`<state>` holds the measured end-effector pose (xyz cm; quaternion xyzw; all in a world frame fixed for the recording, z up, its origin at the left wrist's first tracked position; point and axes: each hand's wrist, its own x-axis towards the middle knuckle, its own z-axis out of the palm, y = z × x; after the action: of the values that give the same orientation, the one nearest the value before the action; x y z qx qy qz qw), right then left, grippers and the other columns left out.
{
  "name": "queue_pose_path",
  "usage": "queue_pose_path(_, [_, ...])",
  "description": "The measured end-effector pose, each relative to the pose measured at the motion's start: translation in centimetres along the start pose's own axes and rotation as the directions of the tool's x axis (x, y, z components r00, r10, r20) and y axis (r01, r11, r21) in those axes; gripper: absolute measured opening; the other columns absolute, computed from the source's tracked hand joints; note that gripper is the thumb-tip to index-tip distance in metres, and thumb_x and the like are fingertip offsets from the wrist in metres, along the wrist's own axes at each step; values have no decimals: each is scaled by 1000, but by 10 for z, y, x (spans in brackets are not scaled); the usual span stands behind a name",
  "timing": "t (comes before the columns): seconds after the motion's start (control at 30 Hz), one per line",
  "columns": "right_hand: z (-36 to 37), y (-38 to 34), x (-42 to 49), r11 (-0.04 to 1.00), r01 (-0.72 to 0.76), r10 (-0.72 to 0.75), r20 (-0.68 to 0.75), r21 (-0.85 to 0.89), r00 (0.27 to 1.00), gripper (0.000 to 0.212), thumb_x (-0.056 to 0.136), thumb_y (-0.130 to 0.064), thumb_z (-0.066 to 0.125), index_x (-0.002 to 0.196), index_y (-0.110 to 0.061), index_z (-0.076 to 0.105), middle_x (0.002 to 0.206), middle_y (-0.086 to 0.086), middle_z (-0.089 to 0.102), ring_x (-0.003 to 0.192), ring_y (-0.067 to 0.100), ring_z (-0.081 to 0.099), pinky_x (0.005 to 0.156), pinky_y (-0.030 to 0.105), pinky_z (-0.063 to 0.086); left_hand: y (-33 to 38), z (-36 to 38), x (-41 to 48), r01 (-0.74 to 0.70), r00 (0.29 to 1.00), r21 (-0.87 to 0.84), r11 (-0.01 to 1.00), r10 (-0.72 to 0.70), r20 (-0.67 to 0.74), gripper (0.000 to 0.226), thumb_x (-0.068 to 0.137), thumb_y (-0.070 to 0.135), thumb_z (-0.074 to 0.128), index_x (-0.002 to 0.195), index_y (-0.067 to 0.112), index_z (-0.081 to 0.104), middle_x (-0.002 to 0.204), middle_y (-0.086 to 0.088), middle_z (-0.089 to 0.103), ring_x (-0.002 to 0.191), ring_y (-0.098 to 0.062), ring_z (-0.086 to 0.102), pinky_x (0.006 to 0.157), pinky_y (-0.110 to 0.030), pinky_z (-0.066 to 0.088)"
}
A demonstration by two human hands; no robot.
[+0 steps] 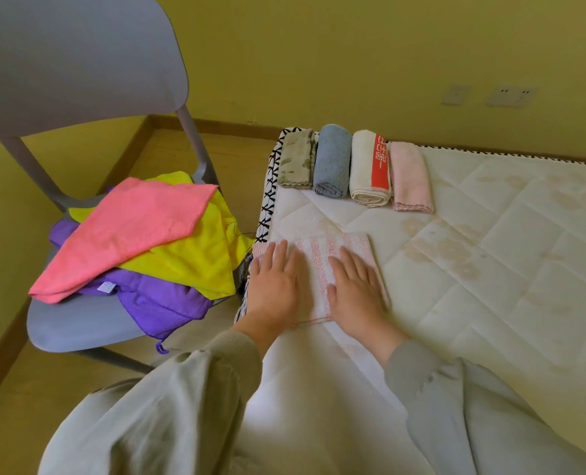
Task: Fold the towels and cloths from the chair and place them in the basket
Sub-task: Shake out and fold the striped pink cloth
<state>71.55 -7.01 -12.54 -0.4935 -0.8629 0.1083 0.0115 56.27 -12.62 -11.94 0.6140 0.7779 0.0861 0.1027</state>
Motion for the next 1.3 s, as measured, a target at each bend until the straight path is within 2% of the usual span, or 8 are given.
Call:
queue_pose_path(0.1, [3, -15, 11, 999, -35, 34, 6, 36, 999, 57, 98, -29, 32, 151, -21, 13, 160, -2, -2, 147, 17, -4, 118, 43, 1, -2, 10, 16, 5, 998, 14, 1000, -5, 56, 56, 101, 33, 15, 153, 14, 4, 160, -3, -4, 147, -24, -12, 117, -46, -4])
queue_pose_path(0.23, [8, -29, 37, 999, 10, -11, 30, 52, 999, 55, 100, -30, 24, 152, -24, 6, 160, -4, -7, 146, 15, -10, 119, 44, -3, -8, 33, 21, 8, 997, 75, 997, -14, 79, 75, 87, 47, -10, 152, 14, 3, 160, -4, -5, 146, -24, -12, 116, -49, -5])
queue_pose_path(0.4, [24, 1, 47, 996, -35, 38, 33, -86, 999, 68, 86, -45, -6, 152, -30, 5, 160, -9, -3, 146, 11, -7, 117, 43, -5, -13, 42, 20, -17, 1000, 45, 999, 17, -5, 68, 91, 44, 8, 151, 14, 18, 159, -3, 10, 147, -24, 0, 114, -51, -4])
queue_pose_path(0.67, [17, 30, 55, 970, -175, 180, 18, -166, 983, 57, 99, -37, 18, 152, -25, 2, 160, -1, -5, 147, 19, -8, 117, 50, -2, -15, 47, 22, 8, 1000, 67, 998, -8, -2, 65, 92, 43, 15, 150, 14, 22, 159, -4, 15, 147, -25, 6, 114, -53, 1])
queue_pose_path(0.8, [26, 11, 41, 983, -43, 33, -57, -179, 998, 61, 92, -41, 16, 151, -25, 19, 159, 4, 12, 147, 24, 8, 116, 48, 2, -15, 49, 22, 6, 1000, 82, 997, -6, -6, 64, 92, 42, 21, 147, 12, 31, 156, -6, 25, 145, -27, 18, 112, -56, 14])
queue_pose_path(0.93, [28, 22, 40, 985, -101, 100, -15, -137, 995, 64, 89, -47, 9, 151, -30, 14, 160, -3, 10, 147, 18, 6, 116, 50, 10, -14, 47, 22, -4, 1000, 89, 996, 5, -16, 64, 92, 43, 22, 147, 13, 32, 155, -6, 26, 145, -27, 19, 112, -55, 10])
queue_pose_path(1.13, [24, 41, 43, 970, -228, 231, 33, -82, 972, 60, 97, -47, 13, 151, -28, -3, 160, -4, -7, 147, 14, -5, 118, 45, 2, -23, 44, 18, -44, 998, 84, 996, 41, 44, 71, 89, 52, 0, 152, 20, 1, 160, 0, -6, 143, -18, -18, 114, -49, -11])
queue_pose_path(1.3, [13, 34, 43, 927, -375, 375, -42, 2, 926, 70, 93, -54, 35, 148, -13, 20, 152, 6, 29, 139, 22, 25, 111, 40, 23, -28, 40, 10, -28, 995, 110, 994, 18, 95, 76, 84, 56, -10, 151, 20, -10, 155, 2, -23, 139, -18, -28, 115, -49, -10])
